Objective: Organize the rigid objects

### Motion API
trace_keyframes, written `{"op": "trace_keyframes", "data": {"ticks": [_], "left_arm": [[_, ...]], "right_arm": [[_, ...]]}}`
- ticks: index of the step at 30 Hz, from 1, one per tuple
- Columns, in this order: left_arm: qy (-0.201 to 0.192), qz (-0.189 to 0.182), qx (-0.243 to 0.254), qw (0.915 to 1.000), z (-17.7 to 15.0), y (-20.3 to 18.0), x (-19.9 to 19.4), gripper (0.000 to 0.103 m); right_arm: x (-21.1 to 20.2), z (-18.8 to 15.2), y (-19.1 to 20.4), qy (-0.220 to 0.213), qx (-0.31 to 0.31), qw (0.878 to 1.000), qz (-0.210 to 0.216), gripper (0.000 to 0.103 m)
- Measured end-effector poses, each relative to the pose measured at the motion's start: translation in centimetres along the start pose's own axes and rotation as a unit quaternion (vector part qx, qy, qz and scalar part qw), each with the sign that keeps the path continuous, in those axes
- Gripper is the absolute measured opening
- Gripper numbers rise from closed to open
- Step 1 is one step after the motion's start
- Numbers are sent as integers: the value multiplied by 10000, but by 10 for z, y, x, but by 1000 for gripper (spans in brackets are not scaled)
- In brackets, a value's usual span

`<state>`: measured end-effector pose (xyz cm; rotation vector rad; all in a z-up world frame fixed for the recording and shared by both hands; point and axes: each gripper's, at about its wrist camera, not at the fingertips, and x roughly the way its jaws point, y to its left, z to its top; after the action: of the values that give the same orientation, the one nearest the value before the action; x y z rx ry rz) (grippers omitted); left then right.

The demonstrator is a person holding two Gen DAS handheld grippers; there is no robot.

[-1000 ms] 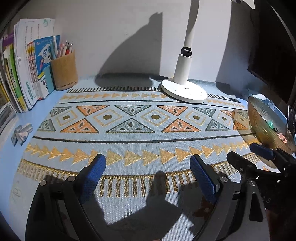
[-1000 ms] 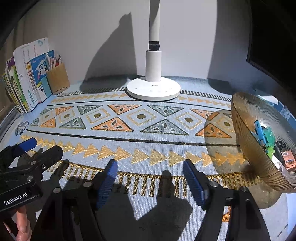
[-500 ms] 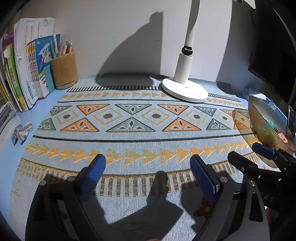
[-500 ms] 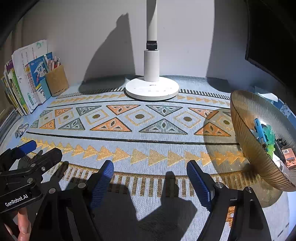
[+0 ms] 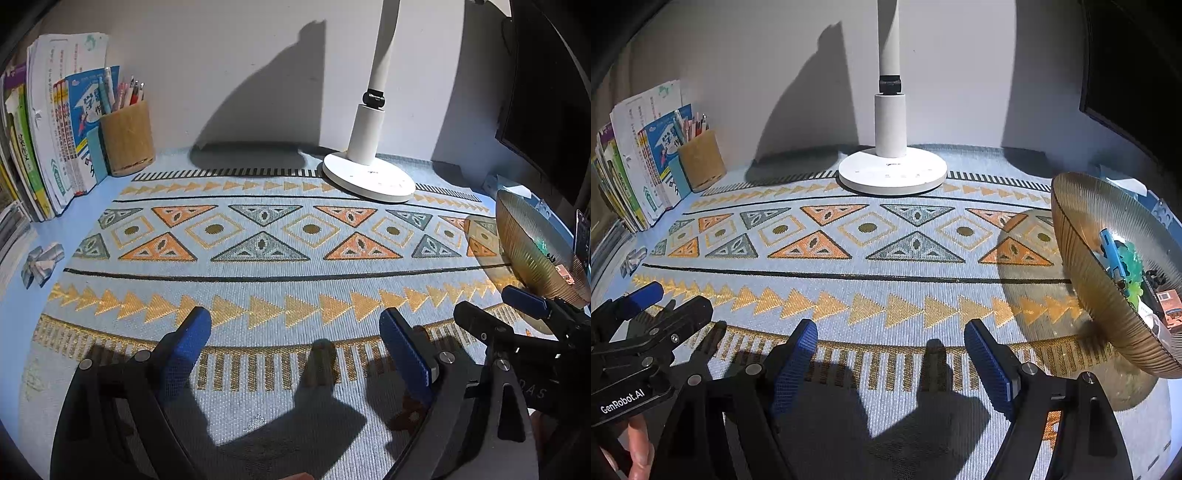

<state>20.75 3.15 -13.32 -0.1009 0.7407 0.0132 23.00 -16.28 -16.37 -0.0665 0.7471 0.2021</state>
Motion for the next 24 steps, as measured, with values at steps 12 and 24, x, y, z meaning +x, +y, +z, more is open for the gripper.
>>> {"op": "trace_keyframes", "data": {"ticks": [12, 24], "left_arm": [[38, 1, 5, 10000, -1, 1, 2, 92], [62, 12, 17, 10000, 0, 0, 3, 92]], "right_arm": [[1, -1, 2, 27, 25, 10000, -28, 80], [2, -1, 2, 40, 19, 10000, -21, 81]]}}
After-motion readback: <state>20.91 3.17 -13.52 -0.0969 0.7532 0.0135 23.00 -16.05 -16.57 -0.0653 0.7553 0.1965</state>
